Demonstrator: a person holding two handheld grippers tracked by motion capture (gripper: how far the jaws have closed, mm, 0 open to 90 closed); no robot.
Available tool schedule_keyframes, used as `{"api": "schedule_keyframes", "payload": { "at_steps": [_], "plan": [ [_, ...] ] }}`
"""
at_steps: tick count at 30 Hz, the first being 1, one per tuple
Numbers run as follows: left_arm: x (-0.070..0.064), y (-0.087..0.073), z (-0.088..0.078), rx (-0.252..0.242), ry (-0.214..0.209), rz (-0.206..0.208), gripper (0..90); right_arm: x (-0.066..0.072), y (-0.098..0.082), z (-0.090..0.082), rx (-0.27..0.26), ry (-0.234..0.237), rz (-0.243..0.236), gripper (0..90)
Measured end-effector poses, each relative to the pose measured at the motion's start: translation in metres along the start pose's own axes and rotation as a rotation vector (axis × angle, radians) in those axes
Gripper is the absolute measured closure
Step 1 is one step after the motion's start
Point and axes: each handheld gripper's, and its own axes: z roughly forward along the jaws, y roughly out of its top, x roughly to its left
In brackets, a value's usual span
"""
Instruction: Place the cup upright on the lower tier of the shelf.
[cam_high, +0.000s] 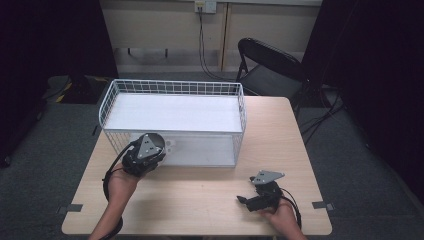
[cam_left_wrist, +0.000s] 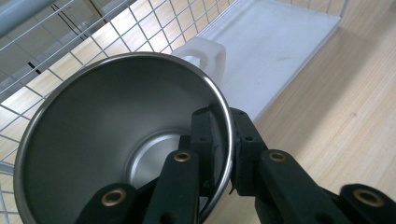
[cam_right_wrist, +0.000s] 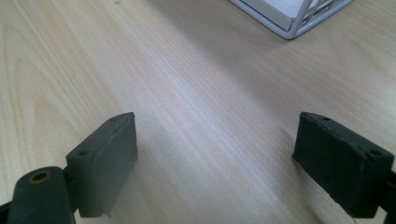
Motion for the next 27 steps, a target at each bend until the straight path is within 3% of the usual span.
{"api": "schedule_keyframes", "payload": {
  "at_steps": [27],
  "plan": [
    [0.000, 0.003, 0.020, 0.000, 0.011, -0.004, 82.4, 0.000, 0.000, 0.000, 0.000, 0.000, 0.001, 12.4]
  ]
}}
